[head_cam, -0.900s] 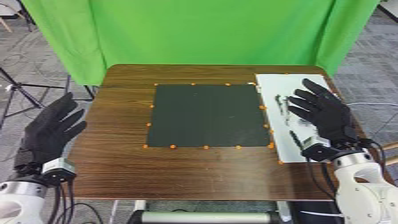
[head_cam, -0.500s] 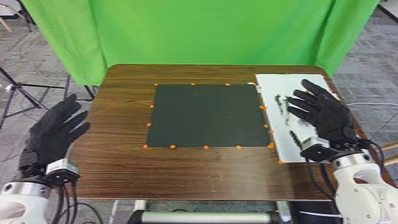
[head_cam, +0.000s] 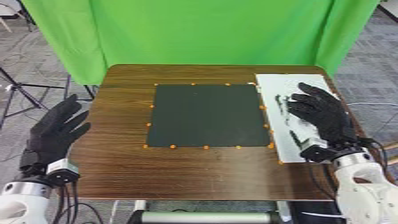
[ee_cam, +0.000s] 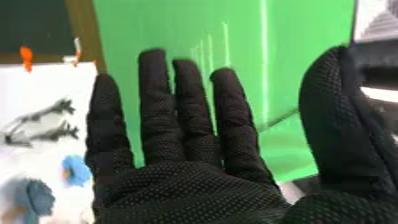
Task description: Arrange flowers
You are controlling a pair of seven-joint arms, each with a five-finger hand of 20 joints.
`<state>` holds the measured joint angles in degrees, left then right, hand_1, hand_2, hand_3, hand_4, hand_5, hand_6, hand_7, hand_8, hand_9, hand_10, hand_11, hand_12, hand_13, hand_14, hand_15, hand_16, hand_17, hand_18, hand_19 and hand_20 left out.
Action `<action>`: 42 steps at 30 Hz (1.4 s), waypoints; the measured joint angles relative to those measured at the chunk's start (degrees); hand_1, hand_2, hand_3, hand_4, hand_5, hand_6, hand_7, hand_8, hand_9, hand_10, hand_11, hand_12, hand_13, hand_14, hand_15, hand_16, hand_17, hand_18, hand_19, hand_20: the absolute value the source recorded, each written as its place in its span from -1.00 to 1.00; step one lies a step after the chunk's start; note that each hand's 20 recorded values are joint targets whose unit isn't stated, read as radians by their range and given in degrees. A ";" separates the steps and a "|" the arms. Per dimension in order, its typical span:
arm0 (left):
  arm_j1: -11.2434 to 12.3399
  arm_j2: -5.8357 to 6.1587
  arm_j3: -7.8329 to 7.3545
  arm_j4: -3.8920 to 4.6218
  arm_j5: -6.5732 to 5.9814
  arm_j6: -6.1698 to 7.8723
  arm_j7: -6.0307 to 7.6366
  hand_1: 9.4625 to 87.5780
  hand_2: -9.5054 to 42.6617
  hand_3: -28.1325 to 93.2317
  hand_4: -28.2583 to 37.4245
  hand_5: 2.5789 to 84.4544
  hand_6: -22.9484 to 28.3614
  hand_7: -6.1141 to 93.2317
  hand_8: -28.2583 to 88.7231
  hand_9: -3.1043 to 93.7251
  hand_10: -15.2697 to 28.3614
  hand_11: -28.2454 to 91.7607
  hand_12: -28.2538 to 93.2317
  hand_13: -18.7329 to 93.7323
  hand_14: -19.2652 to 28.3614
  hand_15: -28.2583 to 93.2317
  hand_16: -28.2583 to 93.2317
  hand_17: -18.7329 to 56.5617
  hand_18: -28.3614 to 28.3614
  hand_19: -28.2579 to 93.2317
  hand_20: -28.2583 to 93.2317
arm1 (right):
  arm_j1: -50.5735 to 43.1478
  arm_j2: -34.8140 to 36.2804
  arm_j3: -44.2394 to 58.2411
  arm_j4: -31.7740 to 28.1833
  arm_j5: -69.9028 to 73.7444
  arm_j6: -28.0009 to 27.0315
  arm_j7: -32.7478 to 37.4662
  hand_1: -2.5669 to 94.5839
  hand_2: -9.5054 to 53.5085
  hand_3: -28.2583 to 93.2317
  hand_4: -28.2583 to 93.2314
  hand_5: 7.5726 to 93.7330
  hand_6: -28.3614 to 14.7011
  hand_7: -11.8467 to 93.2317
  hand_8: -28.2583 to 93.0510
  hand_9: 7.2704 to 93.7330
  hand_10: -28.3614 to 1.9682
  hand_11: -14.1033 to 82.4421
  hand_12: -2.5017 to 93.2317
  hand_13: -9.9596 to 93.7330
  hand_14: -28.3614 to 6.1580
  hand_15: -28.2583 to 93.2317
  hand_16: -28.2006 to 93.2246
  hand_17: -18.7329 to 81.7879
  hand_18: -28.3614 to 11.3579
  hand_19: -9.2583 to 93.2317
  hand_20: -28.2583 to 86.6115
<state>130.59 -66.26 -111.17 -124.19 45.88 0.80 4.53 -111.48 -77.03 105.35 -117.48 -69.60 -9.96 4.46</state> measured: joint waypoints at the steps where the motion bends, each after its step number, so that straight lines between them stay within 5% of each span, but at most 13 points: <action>1: -0.04 0.03 0.00 0.03 0.00 0.02 0.03 -0.63 -0.85 0.61 -1.00 -0.49 -0.04 -0.39 -0.72 -0.55 0.14 -0.25 -0.24 -0.39 0.31 -0.19 -0.43 -0.76 0.64 0.11 -0.38 | -0.02 0.74 -0.48 -0.51 -4.17 1.41 -0.05 0.29 -0.88 -0.13 -0.94 0.01 0.40 0.00 -0.86 0.19 0.22 0.06 -0.42 0.28 0.26 0.31 -0.19 -0.27 -0.37 0.38 0.10; 5: 0.52 -0.05 -0.41 -0.09 -0.09 0.16 0.06 -0.64 -0.84 0.61 -1.00 -0.48 -0.04 -0.40 -0.72 -0.54 0.14 -0.25 -0.24 -0.39 0.31 -0.19 -0.43 -0.76 0.64 0.11 -0.38 | -0.55 5.09 -3.83 -2.14 -19.50 10.28 -0.51 0.39 -0.89 -0.12 -1.00 0.17 0.44 0.19 -0.60 0.42 0.28 0.20 -0.36 0.48 0.31 0.46 -0.15 -0.11 -0.32 0.55 0.14; 10: 1.35 -0.02 -0.78 -0.13 -0.08 0.22 0.09 -0.64 -0.83 0.61 -1.00 -0.47 -0.03 -0.41 -0.71 -0.54 0.14 -0.25 -0.24 -0.39 0.31 -0.19 -0.43 -0.76 0.64 0.11 -0.38 | -3.07 10.00 -4.50 -3.67 -29.15 16.28 -0.82 0.38 -0.92 -0.07 -1.00 0.24 0.46 0.25 -0.55 0.50 0.25 0.26 -0.29 0.52 0.29 0.56 -0.10 -0.07 -0.36 0.62 0.17; 15: 1.10 0.62 -0.74 -0.07 0.17 0.22 0.07 -0.64 -0.82 0.61 -1.00 -0.47 -0.04 -0.41 -0.71 -0.54 0.14 -0.25 -0.24 -0.38 0.31 -0.18 -0.44 -0.76 0.64 0.11 -0.38 | -6.09 14.27 -3.70 -6.61 -44.98 6.27 5.11 0.26 -0.99 -0.04 -1.00 0.23 0.47 0.17 -0.57 0.42 0.21 0.31 -0.26 0.47 0.24 0.59 -0.08 -0.10 -0.39 0.62 0.16; 18: 1.15 0.78 -0.72 -0.08 0.18 0.22 -0.06 -0.64 -0.82 0.61 -1.00 -0.46 -0.04 -0.41 -0.71 -0.54 0.14 -0.25 -0.24 -0.39 0.31 -0.18 -0.44 -0.76 0.64 0.11 -0.38 | -6.38 16.36 -5.39 -6.92 -53.93 -0.56 11.63 0.16 -1.00 0.03 -1.00 0.22 0.48 0.17 -0.86 0.39 0.21 0.32 -0.26 0.41 0.19 0.61 -0.09 -0.14 -0.41 0.60 0.15; 23: 1.26 0.78 -0.71 -0.10 0.18 0.20 -0.33 -0.64 -0.82 0.61 -1.00 -0.46 -0.03 -0.41 -0.71 -0.54 0.14 -0.25 -0.24 -0.39 0.30 -0.18 -0.44 -0.76 0.64 0.11 -0.38 | -6.41 17.10 -8.78 -4.98 -64.97 1.40 17.75 -0.06 -1.00 0.29 -1.00 0.17 0.42 0.17 -0.87 0.27 0.18 0.38 -0.22 0.32 0.10 0.65 -0.09 -0.18 -0.44 0.59 0.17; 29: 1.26 1.12 -0.66 -0.10 0.22 0.15 -0.42 -0.64 -0.81 0.61 -1.00 -0.46 -0.03 -0.41 -0.71 -0.54 0.14 -0.25 -0.24 -0.38 0.31 -0.18 -0.44 -0.77 0.64 0.11 -0.38 | -6.51 17.14 -8.80 -4.04 -76.25 6.02 18.92 -0.12 -1.00 0.30 -1.00 0.14 0.40 0.19 -0.88 0.19 0.15 0.42 -0.18 0.26 0.05 0.68 -0.10 -0.21 -0.45 0.56 0.18; 38: 1.27 1.16 -0.53 -0.09 0.22 0.15 -0.55 -0.64 -0.80 0.61 -1.00 -0.46 -0.03 -0.40 -0.72 -0.54 0.14 -0.25 -0.24 -0.38 0.31 -0.17 -0.44 -0.77 0.64 0.11 -0.38 | -6.69 17.12 -7.37 -5.09 -72.30 -4.35 19.18 -0.03 -1.00 0.09 -1.00 0.09 0.36 0.15 -0.87 0.11 0.05 0.41 -0.19 0.20 0.01 0.66 -0.12 -0.25 -0.46 0.53 0.17; 42: 1.27 1.17 -0.52 -0.08 0.21 0.15 -0.59 -0.64 -0.80 0.61 -1.00 -0.46 -0.03 -0.40 -0.72 -0.54 0.14 -0.25 -0.24 -0.38 0.31 -0.17 -0.44 -0.77 0.64 0.11 -0.38 | -6.76 16.97 -7.41 -4.81 -72.87 -6.17 20.12 -0.07 -1.00 0.16 -1.00 0.05 0.35 0.14 -0.87 0.06 0.05 0.40 -0.19 0.17 0.00 0.67 -0.13 -0.27 -0.46 0.53 0.17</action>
<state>131.86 -65.10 -111.69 -124.28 46.09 0.95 3.94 -118.24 -60.06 97.94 -122.29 -142.47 -16.13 24.58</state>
